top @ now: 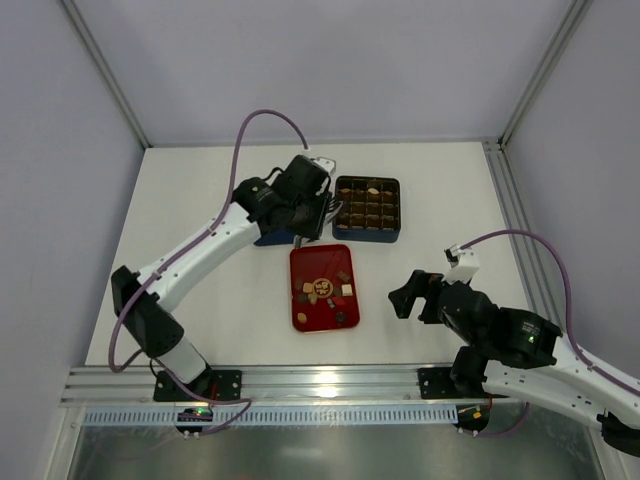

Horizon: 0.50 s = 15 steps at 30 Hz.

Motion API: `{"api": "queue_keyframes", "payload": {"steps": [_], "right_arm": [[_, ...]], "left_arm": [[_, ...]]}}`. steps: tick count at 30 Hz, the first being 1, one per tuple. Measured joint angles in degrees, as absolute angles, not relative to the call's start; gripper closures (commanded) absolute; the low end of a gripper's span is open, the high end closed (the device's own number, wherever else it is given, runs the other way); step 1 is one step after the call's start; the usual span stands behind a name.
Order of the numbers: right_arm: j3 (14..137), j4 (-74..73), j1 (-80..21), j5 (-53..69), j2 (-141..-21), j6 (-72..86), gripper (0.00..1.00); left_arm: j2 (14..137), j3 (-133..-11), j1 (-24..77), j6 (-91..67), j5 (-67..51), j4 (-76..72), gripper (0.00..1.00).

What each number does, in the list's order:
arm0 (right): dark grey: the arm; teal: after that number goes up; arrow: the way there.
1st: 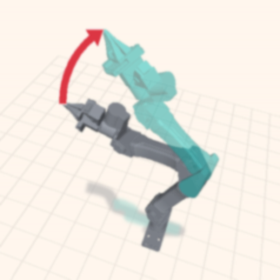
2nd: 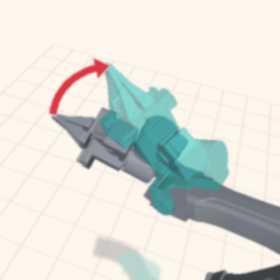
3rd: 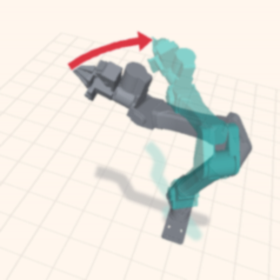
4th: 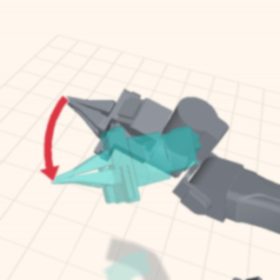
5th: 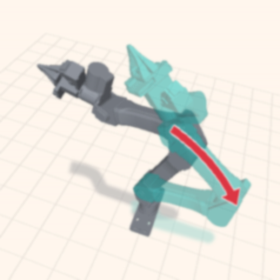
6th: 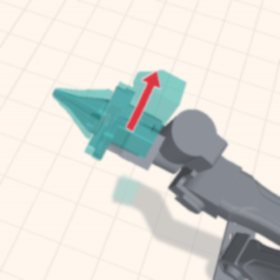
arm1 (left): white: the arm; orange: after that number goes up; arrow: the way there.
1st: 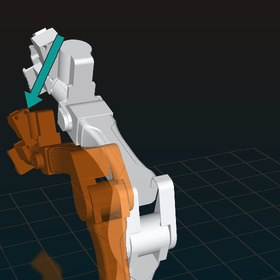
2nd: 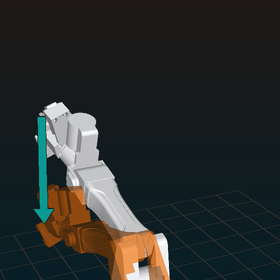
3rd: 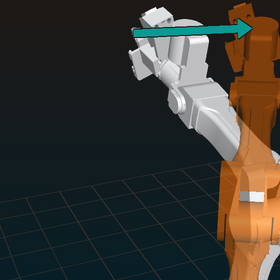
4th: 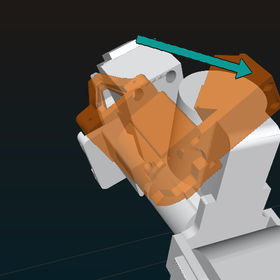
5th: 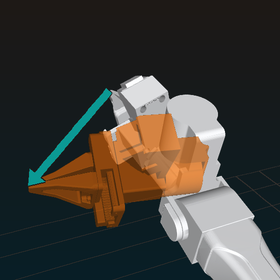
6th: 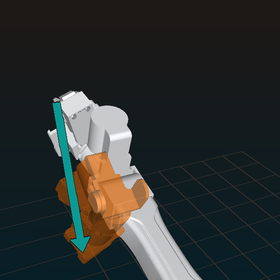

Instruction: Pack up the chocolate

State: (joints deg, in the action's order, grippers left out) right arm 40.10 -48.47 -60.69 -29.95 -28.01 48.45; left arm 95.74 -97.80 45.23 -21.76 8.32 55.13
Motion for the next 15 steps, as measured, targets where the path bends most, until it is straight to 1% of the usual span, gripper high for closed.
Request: {"api": "queue_keyframes", "payload": {"steps": [6,15], "right_arm": [[40.1,-48.4,-60.7,-30.0,-28.0,48.4,0.0],[40.1,-47.7,-60.7,-29.9,-28.9,48.4,0.0]], "left_arm": [[85.6,-89.7,45.6,-22.7,5.1,55.9,0.65],[78.7,-79.4,49.5,-24.7,4.5,59.2,0.63]]}}
